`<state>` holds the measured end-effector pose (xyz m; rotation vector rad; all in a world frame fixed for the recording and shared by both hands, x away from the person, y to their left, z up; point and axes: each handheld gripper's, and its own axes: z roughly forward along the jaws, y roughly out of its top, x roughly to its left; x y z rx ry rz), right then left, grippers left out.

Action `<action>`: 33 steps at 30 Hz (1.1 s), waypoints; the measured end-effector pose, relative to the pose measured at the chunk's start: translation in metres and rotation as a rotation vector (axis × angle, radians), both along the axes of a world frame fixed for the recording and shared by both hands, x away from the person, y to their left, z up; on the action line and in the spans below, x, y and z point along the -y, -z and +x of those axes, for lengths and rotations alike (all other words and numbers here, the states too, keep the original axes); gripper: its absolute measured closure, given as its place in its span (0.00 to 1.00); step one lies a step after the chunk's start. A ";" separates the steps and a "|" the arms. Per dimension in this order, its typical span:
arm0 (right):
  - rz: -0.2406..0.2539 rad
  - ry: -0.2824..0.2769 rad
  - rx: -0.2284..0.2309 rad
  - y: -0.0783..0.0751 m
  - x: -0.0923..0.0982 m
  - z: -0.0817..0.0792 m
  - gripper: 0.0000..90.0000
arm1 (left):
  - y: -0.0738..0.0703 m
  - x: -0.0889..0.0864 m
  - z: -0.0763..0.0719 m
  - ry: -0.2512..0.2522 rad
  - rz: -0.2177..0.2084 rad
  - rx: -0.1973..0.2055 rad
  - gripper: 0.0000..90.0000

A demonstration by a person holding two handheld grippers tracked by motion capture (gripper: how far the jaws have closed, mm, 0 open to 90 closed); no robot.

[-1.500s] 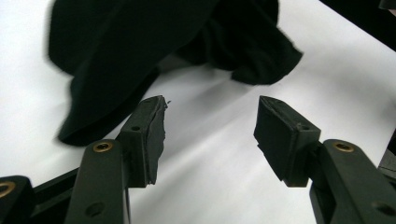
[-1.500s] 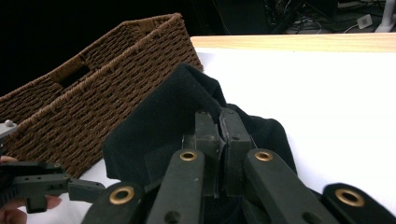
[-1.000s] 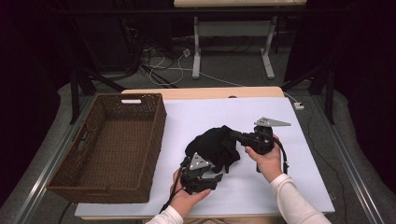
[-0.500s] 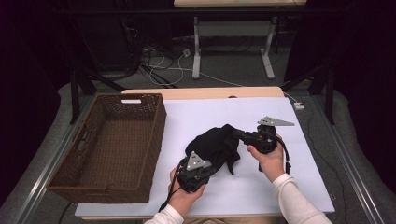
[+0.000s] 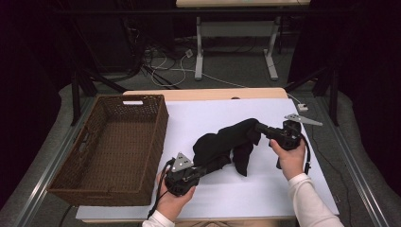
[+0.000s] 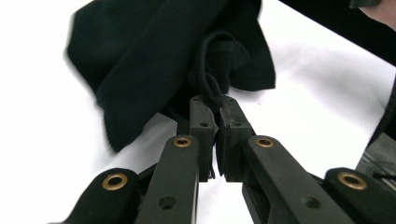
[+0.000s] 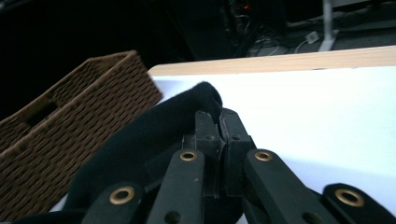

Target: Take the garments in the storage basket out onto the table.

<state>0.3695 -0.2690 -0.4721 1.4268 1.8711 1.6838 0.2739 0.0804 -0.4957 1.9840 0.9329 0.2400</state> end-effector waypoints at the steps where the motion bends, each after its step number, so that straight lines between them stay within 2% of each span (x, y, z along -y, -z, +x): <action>1: 0.006 0.015 0.001 0.000 0.005 0.000 0.98 | -0.001 -0.002 0.000 -0.021 -0.009 0.005 0.96; 4: 0.010 0.051 -0.012 0.001 0.016 0.001 0.98 | -0.006 -0.010 0.001 -0.039 -0.020 0.004 0.96; 12: 0.010 0.127 -0.051 0.014 0.039 0.005 0.98 | -0.018 -0.030 0.004 -0.131 -0.036 0.031 0.96; 14: -0.002 0.150 -0.065 0.018 0.046 0.006 0.98 | -0.021 -0.035 0.004 -0.147 -0.040 0.032 0.96; 18: 0.012 0.192 -0.107 0.025 0.061 0.008 0.98 | -0.023 -0.040 0.004 -0.177 -0.047 0.030 0.96; 19: 0.014 0.207 -0.102 0.029 0.063 0.009 0.98 | -0.023 -0.041 0.005 -0.181 -0.046 0.032 0.96; 24: -0.011 0.250 -0.160 0.041 0.079 0.011 0.98 | -0.024 -0.042 0.004 -0.190 -0.041 0.035 0.96; 28: -0.021 0.281 -0.177 0.048 0.086 0.012 0.98 | -0.024 -0.044 0.004 -0.204 -0.039 0.031 0.96; 30: -0.038 0.274 -0.202 0.051 0.088 0.013 0.97 | -0.022 -0.044 0.005 -0.197 -0.029 0.017 0.96; 33: -0.052 0.271 -0.202 0.053 0.085 0.014 0.96 | -0.019 -0.042 0.006 -0.192 -0.022 0.010 0.96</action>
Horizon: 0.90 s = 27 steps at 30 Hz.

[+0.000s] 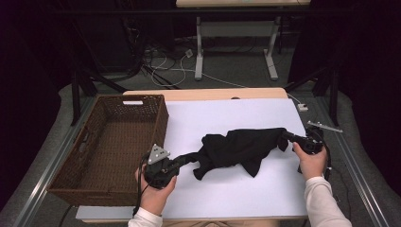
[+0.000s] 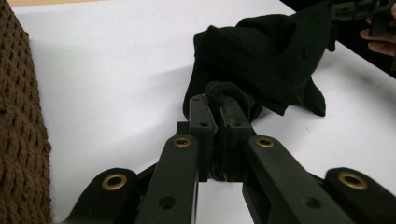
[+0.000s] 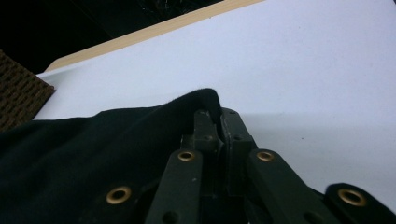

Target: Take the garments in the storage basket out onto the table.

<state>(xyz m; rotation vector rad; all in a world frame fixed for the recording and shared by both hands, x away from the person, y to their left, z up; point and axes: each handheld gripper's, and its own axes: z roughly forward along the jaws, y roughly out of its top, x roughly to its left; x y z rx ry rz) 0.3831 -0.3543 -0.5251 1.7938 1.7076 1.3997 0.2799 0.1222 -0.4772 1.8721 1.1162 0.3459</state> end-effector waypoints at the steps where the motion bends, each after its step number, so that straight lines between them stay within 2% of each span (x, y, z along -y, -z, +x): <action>1: -0.007 -0.002 0.008 -0.001 -0.002 0.000 0.93 | 0.000 0.000 0.000 0.005 0.006 0.004 0.96; 6: -0.047 -0.021 0.047 -0.012 -0.007 -0.004 0.78 | 0.001 0.000 0.001 -0.001 0.008 0.004 0.96; 9: -0.066 -0.019 0.095 -0.020 -0.012 -0.009 0.70 | 0.002 0.001 0.001 0.001 0.011 0.004 0.96; 12: -0.096 -0.042 0.144 -0.029 -0.021 -0.013 0.65 | 0.003 0.001 0.001 0.002 0.011 -0.001 0.96; 15: -0.119 -0.088 0.171 -0.035 -0.031 -0.016 0.60 | 0.004 0.002 0.002 0.002 0.009 0.001 0.96; 17: -0.142 -0.112 0.186 -0.037 -0.038 -0.017 0.57 | 0.004 0.002 0.002 0.002 0.010 -0.003 0.96; 20: -0.138 -0.152 0.201 -0.040 -0.047 -0.018 0.51 | 0.005 0.002 0.002 0.001 0.008 -0.007 0.96; 22: -0.153 -0.165 0.202 -0.041 -0.051 -0.018 0.49 | 0.005 0.002 0.002 0.003 0.009 -0.006 0.96; 27: -0.180 -0.210 0.221 -0.044 -0.066 -0.022 0.45 | 0.006 0.002 0.003 0.004 0.007 -0.007 0.96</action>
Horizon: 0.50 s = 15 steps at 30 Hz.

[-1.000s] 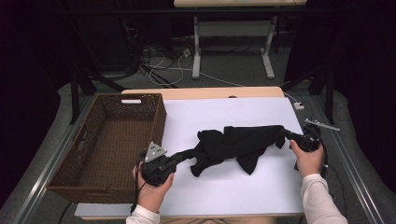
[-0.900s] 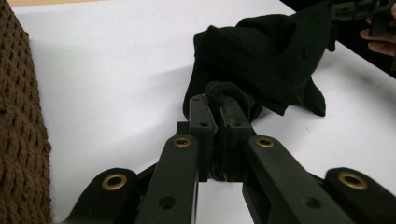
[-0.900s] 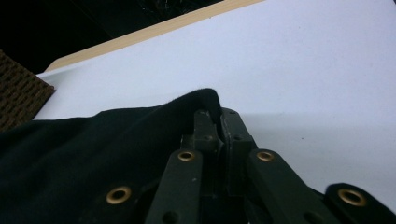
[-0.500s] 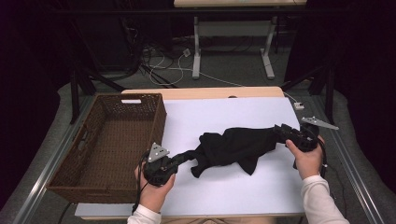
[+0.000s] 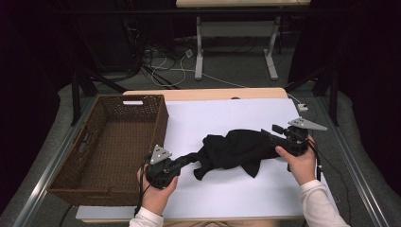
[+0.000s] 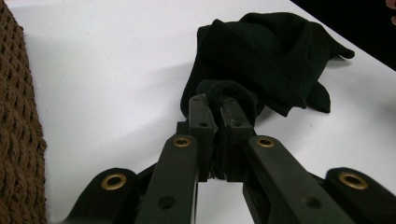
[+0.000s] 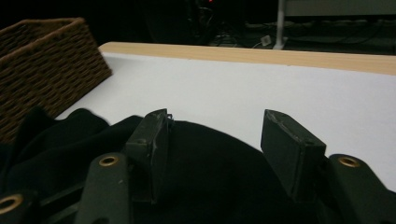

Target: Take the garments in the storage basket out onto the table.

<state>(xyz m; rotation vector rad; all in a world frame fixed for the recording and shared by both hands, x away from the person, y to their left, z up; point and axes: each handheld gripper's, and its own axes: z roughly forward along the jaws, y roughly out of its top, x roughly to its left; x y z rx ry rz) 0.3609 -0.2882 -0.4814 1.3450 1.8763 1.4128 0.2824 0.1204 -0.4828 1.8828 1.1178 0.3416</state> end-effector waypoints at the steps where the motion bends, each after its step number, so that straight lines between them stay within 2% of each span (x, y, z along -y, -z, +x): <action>1: -0.013 -0.021 0.002 -0.001 -0.005 -0.002 0.45 | 0.000 0.000 0.000 0.000 -0.001 -0.002 0.96; 6: -0.055 -0.126 0.009 0.001 -0.040 -0.011 0.45 | 0.001 0.001 0.000 0.004 -0.001 -0.005 0.96; 8: -0.092 -0.181 0.021 0.002 -0.055 -0.017 0.45 | 0.001 0.001 0.000 0.004 0.001 -0.005 0.96; 12: -0.090 -0.289 0.011 0.003 -0.085 -0.029 0.45 | 0.001 0.000 0.001 0.004 0.002 -0.005 0.96; 15: -0.115 -0.348 0.029 0.005 -0.102 -0.036 0.45 | 0.001 0.000 0.001 0.004 0.002 -0.006 0.96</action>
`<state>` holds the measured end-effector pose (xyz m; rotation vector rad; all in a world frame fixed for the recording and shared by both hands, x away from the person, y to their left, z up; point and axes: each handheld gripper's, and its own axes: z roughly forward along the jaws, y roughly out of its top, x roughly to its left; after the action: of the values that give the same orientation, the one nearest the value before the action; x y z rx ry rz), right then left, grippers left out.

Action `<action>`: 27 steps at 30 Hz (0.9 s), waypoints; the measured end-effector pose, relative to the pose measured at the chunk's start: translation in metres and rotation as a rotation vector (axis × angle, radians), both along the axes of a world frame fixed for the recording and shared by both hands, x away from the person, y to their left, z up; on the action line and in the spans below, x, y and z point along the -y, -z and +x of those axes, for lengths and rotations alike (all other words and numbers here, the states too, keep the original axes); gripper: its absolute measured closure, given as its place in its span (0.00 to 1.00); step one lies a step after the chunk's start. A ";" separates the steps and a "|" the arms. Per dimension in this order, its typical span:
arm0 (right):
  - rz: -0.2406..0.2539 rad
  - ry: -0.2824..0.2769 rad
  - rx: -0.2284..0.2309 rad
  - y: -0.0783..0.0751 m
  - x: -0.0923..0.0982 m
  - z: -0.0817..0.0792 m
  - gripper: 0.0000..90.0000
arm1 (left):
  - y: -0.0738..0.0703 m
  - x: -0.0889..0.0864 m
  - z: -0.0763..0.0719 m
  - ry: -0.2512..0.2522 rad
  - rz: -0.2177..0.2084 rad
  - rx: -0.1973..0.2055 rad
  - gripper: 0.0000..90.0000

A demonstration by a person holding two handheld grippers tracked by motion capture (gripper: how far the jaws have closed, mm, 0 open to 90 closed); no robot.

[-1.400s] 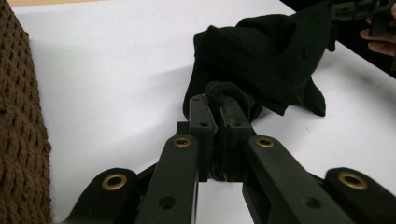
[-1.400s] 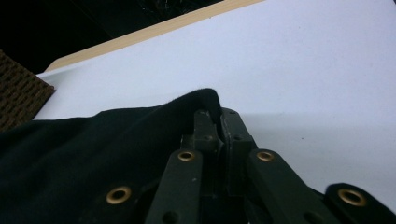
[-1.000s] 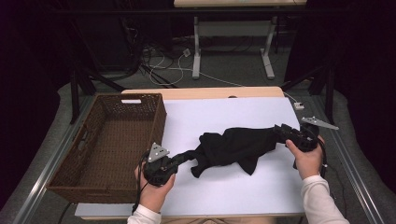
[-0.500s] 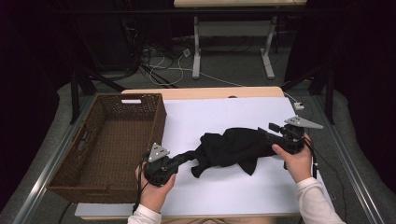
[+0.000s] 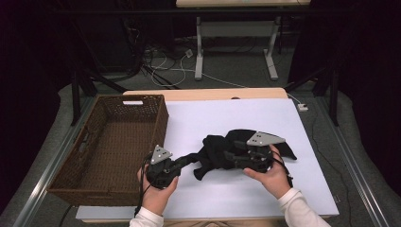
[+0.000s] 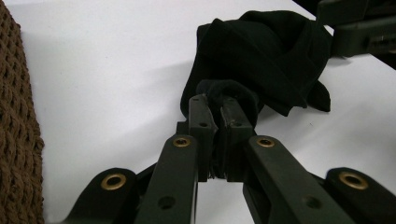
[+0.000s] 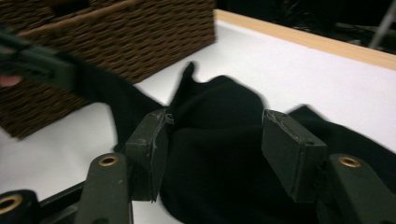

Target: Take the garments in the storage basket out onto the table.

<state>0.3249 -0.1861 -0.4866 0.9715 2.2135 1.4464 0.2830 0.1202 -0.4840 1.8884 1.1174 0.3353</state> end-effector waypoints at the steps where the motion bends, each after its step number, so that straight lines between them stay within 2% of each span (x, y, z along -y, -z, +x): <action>1: -0.004 -0.014 -0.005 0.002 -0.005 -0.002 0.45 | 0.000 0.000 0.000 0.001 0.000 0.001 0.96; 3: -0.020 -0.031 0.003 0.005 -0.011 -0.003 0.45 | 0.000 0.000 0.000 0.001 0.001 0.000 0.96; 6: -0.091 -0.048 0.028 0.011 -0.018 -0.004 0.45 | 0.001 0.001 0.000 0.000 0.002 -0.002 0.96; 11: -0.128 -0.058 0.021 0.020 -0.026 -0.003 0.42 | 0.001 0.001 0.001 0.003 0.006 -0.004 0.96; 14: -0.161 -0.058 0.022 0.027 -0.029 0.000 0.44 | 0.001 0.002 0.001 0.002 0.006 -0.003 0.96; 15: -0.184 -0.058 0.030 0.029 -0.030 0.001 0.48 | 0.001 0.002 0.001 0.002 0.006 -0.002 0.96; 18: -0.231 -0.038 0.019 0.032 -0.031 0.002 0.73 | 0.002 0.002 0.001 0.004 0.007 -0.006 0.96; 20: -0.225 -0.038 0.010 0.032 -0.029 0.004 0.88 | 0.002 0.001 0.001 0.003 0.008 -0.005 0.96; 21: -0.210 -0.037 -0.006 0.031 -0.028 0.005 0.92 | 0.002 0.001 0.001 0.001 0.007 -0.006 0.96; 24: -0.167 -0.031 -0.031 0.028 -0.020 0.009 0.95 | 0.002 0.001 0.001 -0.002 0.005 -0.007 0.96; 27: -0.097 0.002 -0.047 0.022 -0.006 0.016 0.95 | 0.002 0.000 0.002 -0.002 0.011 -0.007 0.96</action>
<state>0.3414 -0.1803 -0.5090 0.9852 2.2922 1.3148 0.2845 0.1197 -0.4864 1.8998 1.1242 0.3370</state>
